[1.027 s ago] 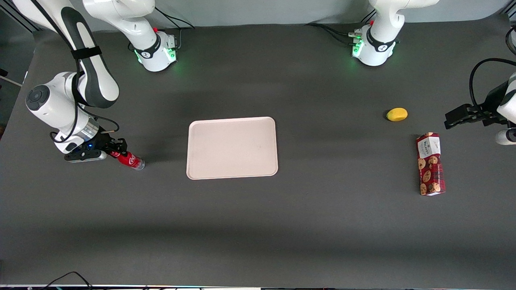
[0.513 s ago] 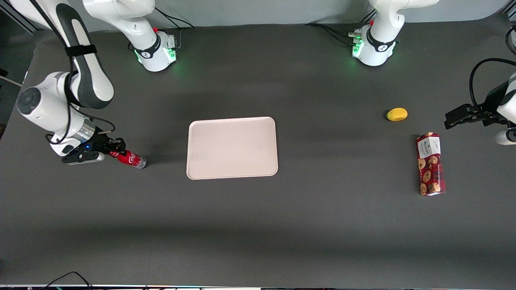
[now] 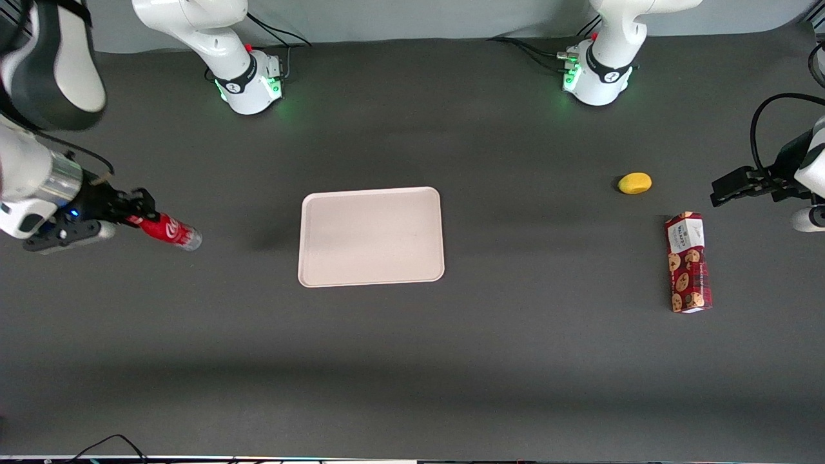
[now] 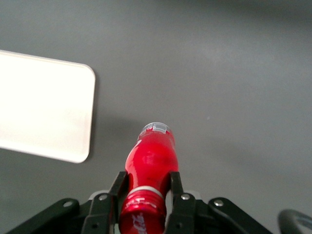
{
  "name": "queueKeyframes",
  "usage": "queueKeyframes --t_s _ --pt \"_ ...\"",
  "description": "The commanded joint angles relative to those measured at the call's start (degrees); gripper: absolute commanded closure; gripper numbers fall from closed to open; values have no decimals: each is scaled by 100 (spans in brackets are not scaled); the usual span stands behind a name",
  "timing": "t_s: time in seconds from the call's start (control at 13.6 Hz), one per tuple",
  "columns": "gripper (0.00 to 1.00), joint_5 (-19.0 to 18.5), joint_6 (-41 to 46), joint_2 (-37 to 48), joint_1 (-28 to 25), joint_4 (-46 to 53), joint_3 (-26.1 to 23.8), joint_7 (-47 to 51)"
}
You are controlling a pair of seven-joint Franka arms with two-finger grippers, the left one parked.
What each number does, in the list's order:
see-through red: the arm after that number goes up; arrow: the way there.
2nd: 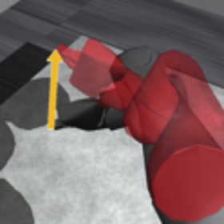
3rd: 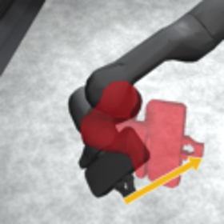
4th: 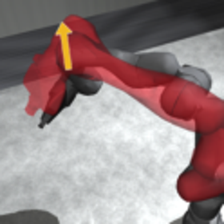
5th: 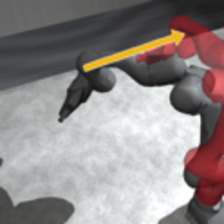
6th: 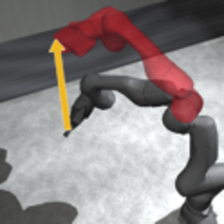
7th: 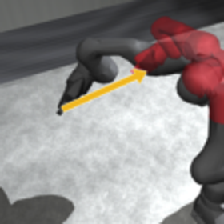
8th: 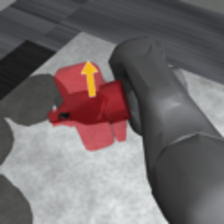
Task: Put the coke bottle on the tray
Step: 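Lift the held bottle off the table with the right gripper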
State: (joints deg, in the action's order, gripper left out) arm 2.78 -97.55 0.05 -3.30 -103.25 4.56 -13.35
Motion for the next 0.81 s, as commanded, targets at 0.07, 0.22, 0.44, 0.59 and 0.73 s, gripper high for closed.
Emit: queueKeyframes --t_s 0.07,0.22,0.44,0.59,0.73 --pt "100 -296 1045 -58 -83 885 -166 297" --pt "100 -287 1036 -58 -153 868 -192 524" --pt "100 -226 922 -58 -600 772 -411 1603" --pt "100 -208 694 -66 -1021 666 -412 2438" --pt "100 -147 414 -110 -1426 552 -412 3168"
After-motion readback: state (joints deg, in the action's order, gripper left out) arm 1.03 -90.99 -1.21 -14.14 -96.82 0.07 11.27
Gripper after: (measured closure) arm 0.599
